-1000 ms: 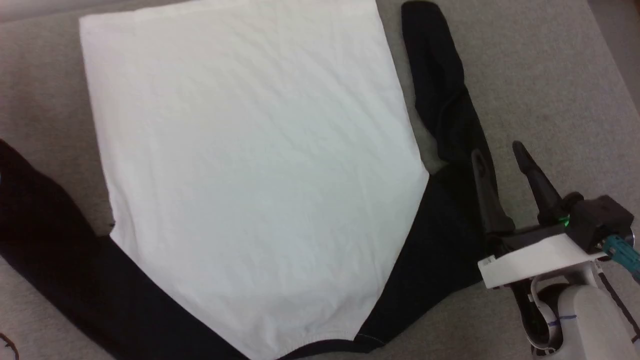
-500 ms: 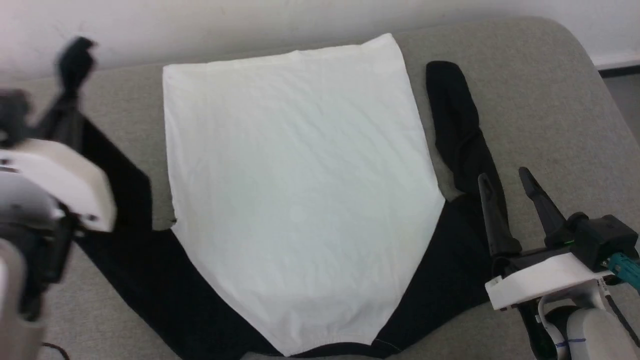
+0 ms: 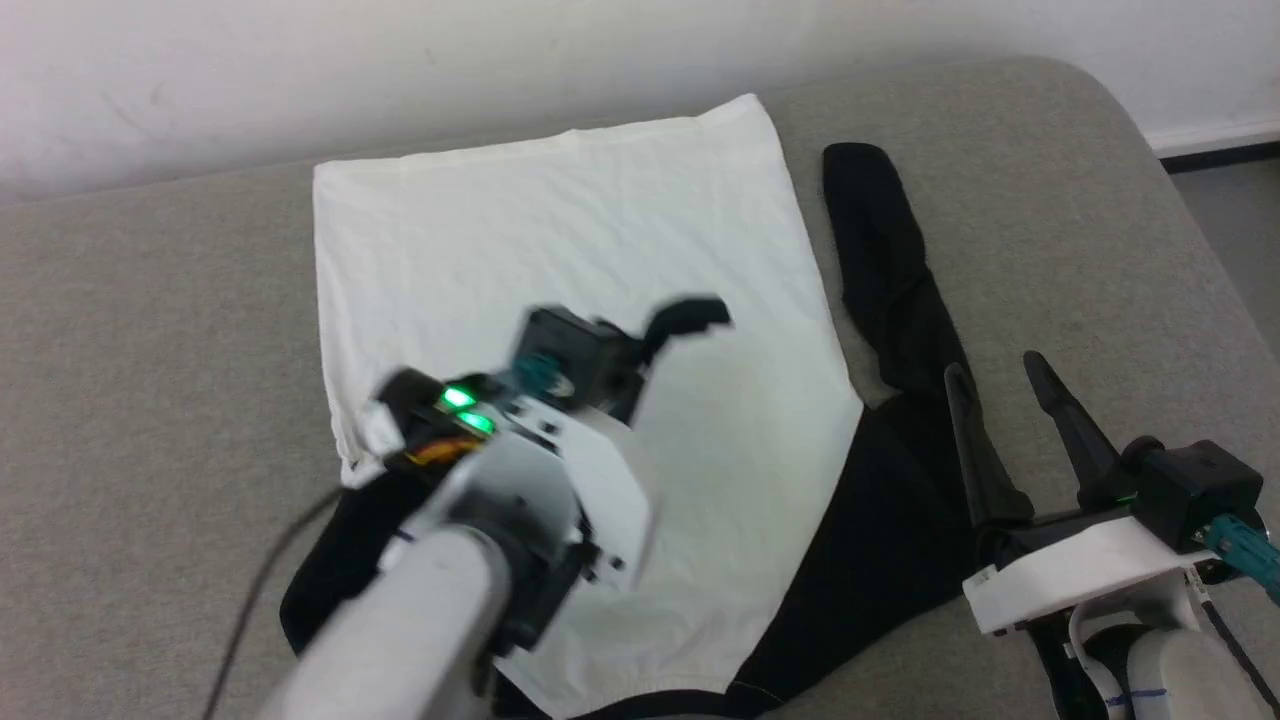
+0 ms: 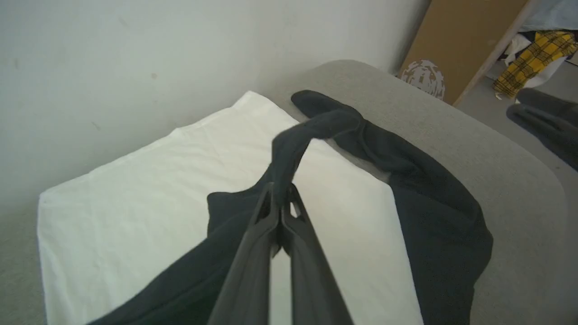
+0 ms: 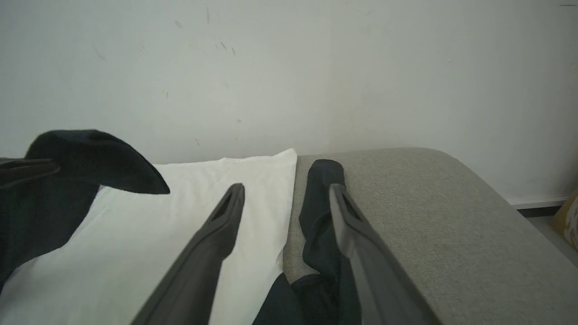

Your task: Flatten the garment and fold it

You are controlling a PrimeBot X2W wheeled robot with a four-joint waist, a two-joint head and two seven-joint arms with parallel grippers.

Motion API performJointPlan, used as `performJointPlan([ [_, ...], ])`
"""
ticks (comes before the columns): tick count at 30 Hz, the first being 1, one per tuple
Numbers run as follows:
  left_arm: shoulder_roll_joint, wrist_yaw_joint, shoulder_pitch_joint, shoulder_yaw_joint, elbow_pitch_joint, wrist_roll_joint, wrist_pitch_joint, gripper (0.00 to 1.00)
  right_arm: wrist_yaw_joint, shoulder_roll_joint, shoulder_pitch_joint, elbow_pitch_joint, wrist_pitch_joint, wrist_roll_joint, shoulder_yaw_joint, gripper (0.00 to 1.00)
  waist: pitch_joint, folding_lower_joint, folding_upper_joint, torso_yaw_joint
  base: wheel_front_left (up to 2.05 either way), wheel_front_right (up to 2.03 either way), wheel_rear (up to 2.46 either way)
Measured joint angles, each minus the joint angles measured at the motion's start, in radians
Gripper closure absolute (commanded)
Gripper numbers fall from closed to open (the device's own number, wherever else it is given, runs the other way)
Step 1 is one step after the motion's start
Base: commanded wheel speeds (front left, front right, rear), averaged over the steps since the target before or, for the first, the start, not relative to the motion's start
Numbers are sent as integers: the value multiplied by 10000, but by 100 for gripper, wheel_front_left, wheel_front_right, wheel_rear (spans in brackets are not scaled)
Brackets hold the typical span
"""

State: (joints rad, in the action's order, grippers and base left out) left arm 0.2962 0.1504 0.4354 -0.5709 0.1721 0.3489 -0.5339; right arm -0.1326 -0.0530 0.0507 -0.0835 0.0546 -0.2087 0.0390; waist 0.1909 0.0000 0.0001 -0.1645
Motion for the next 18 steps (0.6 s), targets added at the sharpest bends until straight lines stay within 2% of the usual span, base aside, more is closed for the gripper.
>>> performJointPlan([
  [3,-472,-259,-113,-777,-1231,-12,104,100,0,-2,-1,17,2,-50,-2,0,48,0,0,-196,0,0,0],
  [7,-771,-713,-314,-1632,-2801,-130,167,100,0,-4,-5,54,21,-130,-4,0,121,0,0,-419,0,0,0],
  [12,-1151,-1149,-408,-2196,-4044,-140,253,100,0,-2,-55,98,50,-180,-12,0,168,0,0,-532,0,0,0],
  [13,-1244,-1208,-413,-2192,-4190,-42,255,85,0,-2,-74,109,77,-203,-17,0,163,0,0,-525,0,0,0],
  [14,-1335,-1216,-413,-2165,-4291,65,268,58,0,-4,-93,119,77,-203,-19,0,154,0,0,-510,0,0,0],
  [15,-1392,-1256,-413,-2153,-4335,153,326,5,0,-2,-105,127,77,-203,-21,0,143,0,0,-490,0,0,0],
  [16,-1457,-1279,-415,-2086,-4366,272,389,0,0,-2,-107,130,77,-203,-29,0,131,0,0,-463,0,0,0],
  [18,-1503,-1312,-413,-1941,-4307,393,698,0,0,-2,-108,136,77,-203,-33,0,99,0,0,-395,0,0,0],
])
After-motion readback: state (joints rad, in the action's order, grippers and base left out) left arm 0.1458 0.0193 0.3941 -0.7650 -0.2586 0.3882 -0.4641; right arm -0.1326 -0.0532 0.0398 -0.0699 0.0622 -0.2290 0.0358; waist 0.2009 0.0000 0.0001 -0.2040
